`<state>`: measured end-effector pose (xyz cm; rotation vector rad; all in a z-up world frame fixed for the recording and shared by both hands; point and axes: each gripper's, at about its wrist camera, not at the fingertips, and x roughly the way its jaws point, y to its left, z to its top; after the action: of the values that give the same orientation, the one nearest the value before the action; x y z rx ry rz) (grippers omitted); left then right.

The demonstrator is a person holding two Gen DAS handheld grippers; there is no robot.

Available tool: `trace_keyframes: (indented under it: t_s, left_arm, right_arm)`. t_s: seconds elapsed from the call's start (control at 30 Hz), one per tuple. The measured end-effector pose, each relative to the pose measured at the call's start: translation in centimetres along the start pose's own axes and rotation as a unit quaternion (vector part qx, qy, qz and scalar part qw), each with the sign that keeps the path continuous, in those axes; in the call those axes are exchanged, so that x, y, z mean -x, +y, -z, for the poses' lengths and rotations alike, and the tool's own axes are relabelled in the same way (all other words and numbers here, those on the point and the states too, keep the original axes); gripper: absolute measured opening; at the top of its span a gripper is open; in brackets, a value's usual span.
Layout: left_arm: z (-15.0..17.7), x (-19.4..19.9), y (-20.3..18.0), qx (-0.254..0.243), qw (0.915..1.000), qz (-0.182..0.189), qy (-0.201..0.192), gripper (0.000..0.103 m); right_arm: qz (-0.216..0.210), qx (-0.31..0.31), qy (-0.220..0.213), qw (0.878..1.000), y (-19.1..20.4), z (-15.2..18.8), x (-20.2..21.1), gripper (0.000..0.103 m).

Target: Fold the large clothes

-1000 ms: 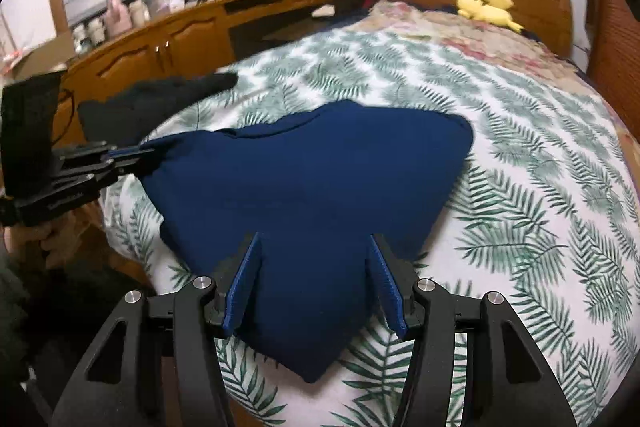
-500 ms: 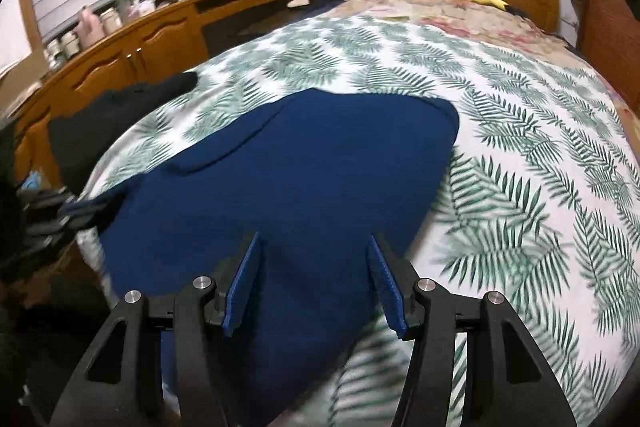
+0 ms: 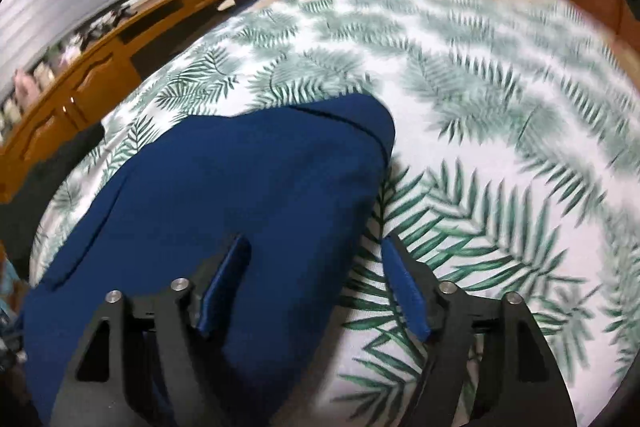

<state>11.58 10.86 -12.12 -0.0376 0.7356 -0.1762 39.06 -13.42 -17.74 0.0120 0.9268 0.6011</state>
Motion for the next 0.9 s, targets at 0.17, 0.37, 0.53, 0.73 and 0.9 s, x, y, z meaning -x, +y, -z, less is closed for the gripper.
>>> trace_keyframes:
  t_s: [0.17, 0.37, 0.53, 0.73, 0.9]
  left_arm:
    - [-0.1, 0.2, 0.1, 0.01, 0.9999, -0.002, -0.006, 0.006]
    - [0.6, 1.4, 1.0, 0.046, 0.9988, -0.015, -0.013, 0.013]
    - [1.9, 3.8, 1.0, 0.074, 0.9958, -0.046, -0.028, 0.018]
    - [2.8, 3.4, 0.5, 0.085, 0.995, -0.051, -0.012, 0.024]
    - [2.4, 1.4, 0.4, 0.08, 0.9952, -0.057, 0.007, 0.024]
  right_arm:
    - [-0.057, -0.048, 0.026, 0.997, -1.1, -0.7, -1.4, 0.074]
    - [-0.083, -0.026, 0.016, 0.996, 0.4, -0.7, -1.0, 0.029]
    - [-0.075, 0.0, -0.02, 0.997, 1.0, -0.7, 1.8, 0.016]
    - [-0.073, -0.001, -0.032, 0.997, 0.2, -0.5, 3.8, 0.014]
    - [-0.057, 0.006, -0.031, 0.998, 0.1, -0.1, 4.3, 0.014]
